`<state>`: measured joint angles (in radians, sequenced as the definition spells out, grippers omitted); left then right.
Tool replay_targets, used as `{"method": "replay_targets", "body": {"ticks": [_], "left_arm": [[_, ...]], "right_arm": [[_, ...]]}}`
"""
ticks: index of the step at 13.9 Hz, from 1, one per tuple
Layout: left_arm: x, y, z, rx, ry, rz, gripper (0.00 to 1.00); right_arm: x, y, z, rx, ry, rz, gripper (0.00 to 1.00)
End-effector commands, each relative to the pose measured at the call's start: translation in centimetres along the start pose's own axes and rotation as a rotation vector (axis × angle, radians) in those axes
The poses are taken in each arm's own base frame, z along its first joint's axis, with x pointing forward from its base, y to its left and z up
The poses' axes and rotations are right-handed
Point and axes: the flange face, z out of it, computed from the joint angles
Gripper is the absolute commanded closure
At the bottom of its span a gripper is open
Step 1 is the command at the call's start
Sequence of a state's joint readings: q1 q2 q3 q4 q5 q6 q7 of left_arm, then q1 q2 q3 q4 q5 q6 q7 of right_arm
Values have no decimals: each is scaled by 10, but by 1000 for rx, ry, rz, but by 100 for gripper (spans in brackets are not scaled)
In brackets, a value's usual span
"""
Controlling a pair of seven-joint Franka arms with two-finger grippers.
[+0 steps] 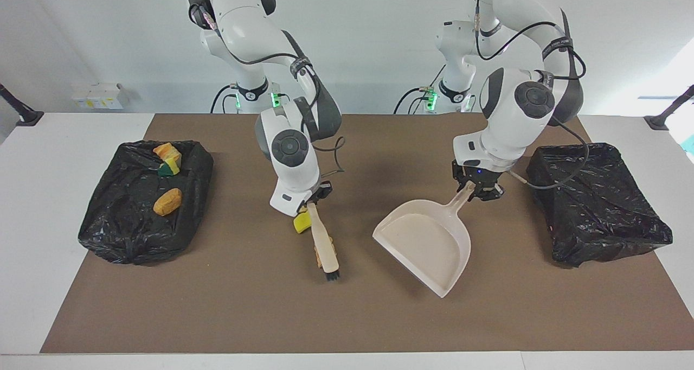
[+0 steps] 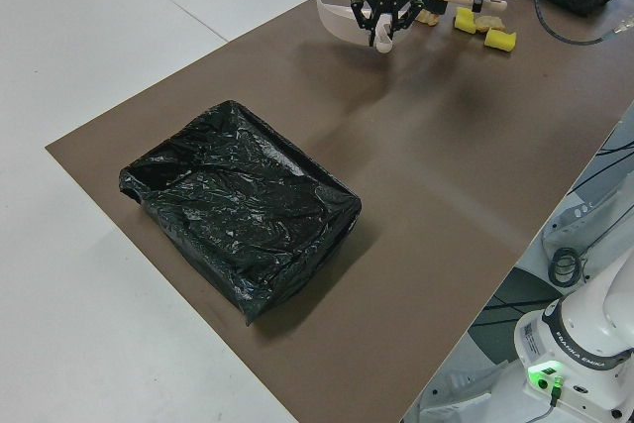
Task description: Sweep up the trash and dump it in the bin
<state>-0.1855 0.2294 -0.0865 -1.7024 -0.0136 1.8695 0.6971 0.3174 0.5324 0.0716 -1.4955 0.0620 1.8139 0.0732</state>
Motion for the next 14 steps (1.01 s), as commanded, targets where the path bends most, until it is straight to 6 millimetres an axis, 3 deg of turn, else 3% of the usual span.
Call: {"method": "replay_targets", "body": {"ticks": [1, 3, 7, 10, 12, 14], "left_arm": [[-17, 13, 2, 13, -51, 180, 100], [-25, 21, 8, 0, -66, 245, 100], [-38, 62, 28, -1, -81, 314, 100], [-34, 84, 45, 48, -41, 358, 100], [-32, 83, 48, 55, -33, 358, 100], [-36, 85, 58, 46, -41, 360, 100]], "right_arm": [[-2, -5, -4, 17, -24, 11, 100], [-20, -26, 0, 51, -115, 28, 100], [-69, -87, -7, 33, -221, 140, 100], [-112, -91, -14, 29, -302, 194, 100], [-142, -81, -10, 24, -341, 225, 100], [-153, -62, -19, 33, -334, 259, 100]]}}
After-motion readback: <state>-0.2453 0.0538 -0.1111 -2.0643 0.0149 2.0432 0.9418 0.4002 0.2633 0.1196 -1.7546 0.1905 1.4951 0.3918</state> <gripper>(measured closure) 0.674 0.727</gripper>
